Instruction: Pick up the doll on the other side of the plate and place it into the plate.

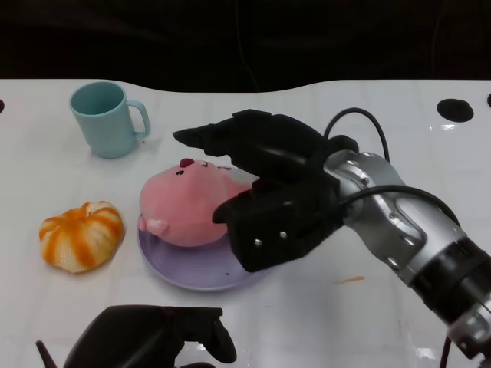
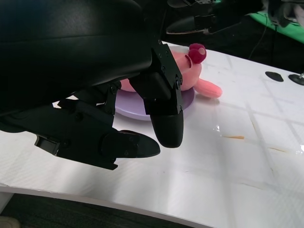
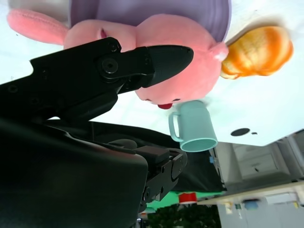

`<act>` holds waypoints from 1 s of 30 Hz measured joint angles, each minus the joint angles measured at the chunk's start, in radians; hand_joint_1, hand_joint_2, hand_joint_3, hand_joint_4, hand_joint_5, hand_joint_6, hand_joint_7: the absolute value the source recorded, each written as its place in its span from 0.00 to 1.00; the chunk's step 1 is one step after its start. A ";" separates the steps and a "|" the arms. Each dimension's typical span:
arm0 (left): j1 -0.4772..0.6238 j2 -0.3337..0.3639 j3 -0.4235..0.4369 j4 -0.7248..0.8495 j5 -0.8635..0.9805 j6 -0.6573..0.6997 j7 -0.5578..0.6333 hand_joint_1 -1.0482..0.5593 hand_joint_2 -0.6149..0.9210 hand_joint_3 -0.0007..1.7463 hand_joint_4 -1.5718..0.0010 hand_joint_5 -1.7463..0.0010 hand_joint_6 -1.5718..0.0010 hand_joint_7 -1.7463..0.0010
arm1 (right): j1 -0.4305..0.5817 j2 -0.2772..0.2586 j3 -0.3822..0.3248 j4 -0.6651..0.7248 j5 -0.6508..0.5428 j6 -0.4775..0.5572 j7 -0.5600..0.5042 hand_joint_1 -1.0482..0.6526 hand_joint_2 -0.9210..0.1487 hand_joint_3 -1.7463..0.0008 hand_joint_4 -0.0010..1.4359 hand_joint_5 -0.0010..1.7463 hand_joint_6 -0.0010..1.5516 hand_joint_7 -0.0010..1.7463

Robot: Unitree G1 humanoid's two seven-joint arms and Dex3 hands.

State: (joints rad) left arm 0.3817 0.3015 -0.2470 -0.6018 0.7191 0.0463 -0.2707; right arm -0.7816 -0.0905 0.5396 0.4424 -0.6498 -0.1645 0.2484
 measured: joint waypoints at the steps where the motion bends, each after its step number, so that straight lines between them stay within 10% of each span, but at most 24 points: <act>1: 0.000 0.001 0.002 0.001 -0.002 -0.001 0.000 0.49 1.00 0.17 0.55 0.16 0.51 0.53 | 0.024 -0.015 -0.012 -0.035 0.017 -0.010 0.004 0.12 0.00 0.84 0.01 0.28 0.13 0.02; 21: -0.008 0.011 0.012 0.016 -0.010 -0.009 -0.001 0.49 1.00 0.18 0.55 0.14 0.50 0.53 | 0.415 -0.216 -0.227 -0.405 0.207 -0.113 0.016 0.36 0.00 0.94 0.35 0.56 0.47 0.16; 30: -0.009 0.013 0.015 0.016 -0.013 -0.003 -0.001 0.48 1.00 0.18 0.56 0.12 0.50 0.53 | 0.557 -0.275 -0.324 -0.481 0.326 -0.103 0.070 0.53 0.10 0.86 0.53 0.74 0.59 0.39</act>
State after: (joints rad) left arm 0.3730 0.3149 -0.2323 -0.5862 0.7063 0.0436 -0.2718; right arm -0.2249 -0.3658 0.2156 -0.0391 -0.3236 -0.2670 0.3183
